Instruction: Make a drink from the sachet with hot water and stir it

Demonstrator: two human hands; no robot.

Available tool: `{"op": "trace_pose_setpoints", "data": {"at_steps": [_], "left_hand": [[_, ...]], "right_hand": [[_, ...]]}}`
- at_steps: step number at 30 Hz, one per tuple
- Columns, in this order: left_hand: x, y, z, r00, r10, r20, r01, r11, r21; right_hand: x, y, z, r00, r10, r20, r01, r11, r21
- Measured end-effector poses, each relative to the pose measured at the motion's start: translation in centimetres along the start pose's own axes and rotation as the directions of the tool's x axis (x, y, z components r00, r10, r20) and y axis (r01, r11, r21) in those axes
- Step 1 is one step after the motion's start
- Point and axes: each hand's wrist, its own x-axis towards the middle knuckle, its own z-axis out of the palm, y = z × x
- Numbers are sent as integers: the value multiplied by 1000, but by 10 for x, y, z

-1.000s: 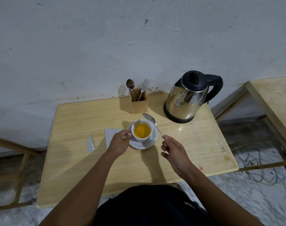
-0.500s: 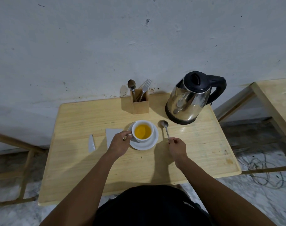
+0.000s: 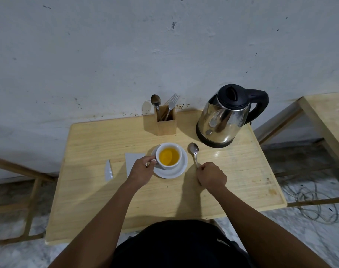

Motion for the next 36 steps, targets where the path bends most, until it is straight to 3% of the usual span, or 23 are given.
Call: {"op": "trace_pose_setpoints", "data": {"at_steps": [5,12,19,29,36], "left_hand": [[0,0,0,1000,1,1,-1,1000,-7],[0,1,-1,1000,-3,3,3,1000,4],[-2,3,-2,1000,-26,4,26,1000,-17],[5,12,-13,992,-121,32,124,987,-98],[21,59,-46,997,78,-25,-75,991,111]], "right_hand": [[0,-2,-5,993,-101,-65,100,995,-10],[9,-3,0,982,-184,33,182,982,57],[9,-4,3,985,-167,34,161,977,139],[9,-23,-17,979,-203,14,201,976,81],[14,-64,-62,919,-379,-107,393,905,165]]}}
